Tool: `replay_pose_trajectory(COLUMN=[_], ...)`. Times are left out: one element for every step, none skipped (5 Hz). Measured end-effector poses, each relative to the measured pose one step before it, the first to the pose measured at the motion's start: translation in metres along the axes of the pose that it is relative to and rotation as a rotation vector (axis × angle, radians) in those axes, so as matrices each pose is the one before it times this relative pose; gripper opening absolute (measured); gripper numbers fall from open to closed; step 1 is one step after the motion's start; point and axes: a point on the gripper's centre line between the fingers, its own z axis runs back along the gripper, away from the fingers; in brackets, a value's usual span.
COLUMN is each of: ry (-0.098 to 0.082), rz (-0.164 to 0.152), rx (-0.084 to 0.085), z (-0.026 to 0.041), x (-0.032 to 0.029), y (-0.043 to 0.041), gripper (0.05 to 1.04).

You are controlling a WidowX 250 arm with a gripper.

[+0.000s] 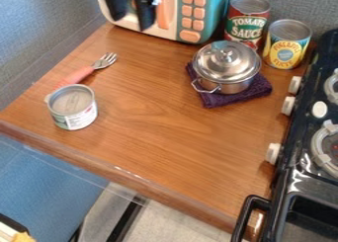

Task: Moved the can from left side to right side of the table using orange spatula

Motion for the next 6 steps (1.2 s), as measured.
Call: replay_pose_trajectory(ry=[0.0037, 0.0013, 0.0430, -0.0008, 0.0049, 0.0195], rz=[0.0467, 0.0362, 0.0200, 0.0149, -0.0058, -0.0041], rx=[0.0471, 0.0766, -0.0120, -0.0182, -0.0184, 0.0094], z=[-0.00711, -0.00642, -0.03005, -0.01820, -0.01613, -0.01634], x=[-0.02729, -0.01983, -0.00880, -0.00134, -0.00317, -0.00299], y=[0.04065, 0.03711, 0.01286, 0.00227, -0.00454, 0.00063], gripper=[1.000, 1.000, 1.000, 1.000, 1.000, 1.000])
